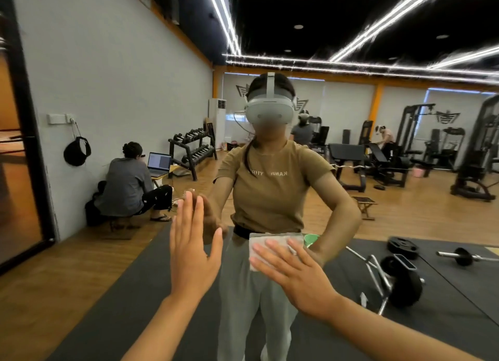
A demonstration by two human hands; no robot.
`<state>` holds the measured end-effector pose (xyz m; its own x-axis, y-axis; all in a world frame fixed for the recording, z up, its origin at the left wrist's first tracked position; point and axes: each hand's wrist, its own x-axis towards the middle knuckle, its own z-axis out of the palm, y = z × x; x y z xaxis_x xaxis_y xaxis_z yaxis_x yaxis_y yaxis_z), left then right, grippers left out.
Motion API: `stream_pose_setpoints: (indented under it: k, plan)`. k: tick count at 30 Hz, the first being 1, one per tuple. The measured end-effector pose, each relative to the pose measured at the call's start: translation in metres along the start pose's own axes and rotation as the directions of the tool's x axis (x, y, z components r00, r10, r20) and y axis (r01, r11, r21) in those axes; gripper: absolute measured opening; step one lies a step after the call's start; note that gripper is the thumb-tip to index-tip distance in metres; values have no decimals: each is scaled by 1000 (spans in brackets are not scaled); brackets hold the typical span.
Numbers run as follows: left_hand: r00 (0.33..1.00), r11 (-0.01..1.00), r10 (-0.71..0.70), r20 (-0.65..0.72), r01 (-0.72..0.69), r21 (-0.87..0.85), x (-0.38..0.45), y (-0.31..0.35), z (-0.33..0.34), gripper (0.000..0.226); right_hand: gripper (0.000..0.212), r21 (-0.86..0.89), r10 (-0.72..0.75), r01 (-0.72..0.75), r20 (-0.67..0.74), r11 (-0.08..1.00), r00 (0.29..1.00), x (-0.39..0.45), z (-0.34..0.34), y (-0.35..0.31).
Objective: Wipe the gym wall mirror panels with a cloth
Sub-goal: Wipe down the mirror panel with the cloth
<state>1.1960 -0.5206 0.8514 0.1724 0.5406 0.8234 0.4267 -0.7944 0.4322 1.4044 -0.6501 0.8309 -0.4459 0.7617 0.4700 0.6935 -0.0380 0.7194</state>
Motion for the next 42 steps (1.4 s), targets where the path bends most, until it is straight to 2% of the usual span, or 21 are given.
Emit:
stream_pose_setpoints:
  k: [4, 8, 12, 16, 18, 21, 24, 28, 31, 33, 35, 38, 40, 42]
  plan:
    - [1000, 1000, 26, 4, -26, -2, 0, -2, -1, 73, 74, 1, -49, 49, -54, 999, 997, 30, -24, 35]
    - [1000, 1000, 15, -8, -15, -2, -2, -1, 0, 73, 60, 69, 131, -117, -255, 991, 958, 114, -73, 98]
    - [1000, 999, -9, -23, 8, -35, -2, 2, 5, 73, 66, 47, 278, -283, -390, 958, 878, 203, -120, 159]
    - [1000, 999, 1, -30, -2, -44, 0, 1, 5, 73, 71, 91, 338, -331, -417, 939, 843, 231, -129, 159]
    - [999, 999, 30, -28, -31, -33, 0, -2, 2, 73, 76, 33, 279, -291, -399, 956, 873, 219, -113, 138]
    - [997, 997, 74, -30, -74, -4, 0, -6, -3, 72, 78, -27, 104, -120, -327, 992, 939, 182, -80, 96]
    - [992, 992, 122, -15, -121, 42, 0, -13, -6, 74, 80, -72, -53, 37, -229, 997, 972, 141, -49, 54]
    - [977, 973, 191, 91, -200, 115, 0, -24, -15, 84, 70, -131, -216, 203, -93, 970, 972, 94, -25, 22]
    - [951, 944, 243, 193, -278, 179, 3, -35, -27, 103, 71, -163, -291, 283, -25, 945, 956, 86, -26, 28]
    - [929, 919, 281, 242, -333, 212, 8, -42, -36, 110, 68, -155, -341, 333, -28, 930, 940, 97, -35, 41]
    - [900, 883, 312, 303, -392, 256, 13, -49, -44, 114, 64, -127, -275, 261, -108, 957, 955, 117, -52, 60]
    - [871, 824, 318, 374, -449, 346, 19, -56, -54, 116, 59, -35, 65, -77, -261, 996, 963, 152, -80, 91]
    - [858, 798, 320, 402, -473, 373, 22, -58, -57, 117, 55, 69, 275, -268, -340, 961, 899, 165, -88, 93]
    - [850, 793, 328, 413, -485, 369, 22, -60, -60, 117, 55, 172, 397, -358, -404, 918, 824, 166, -80, 71]
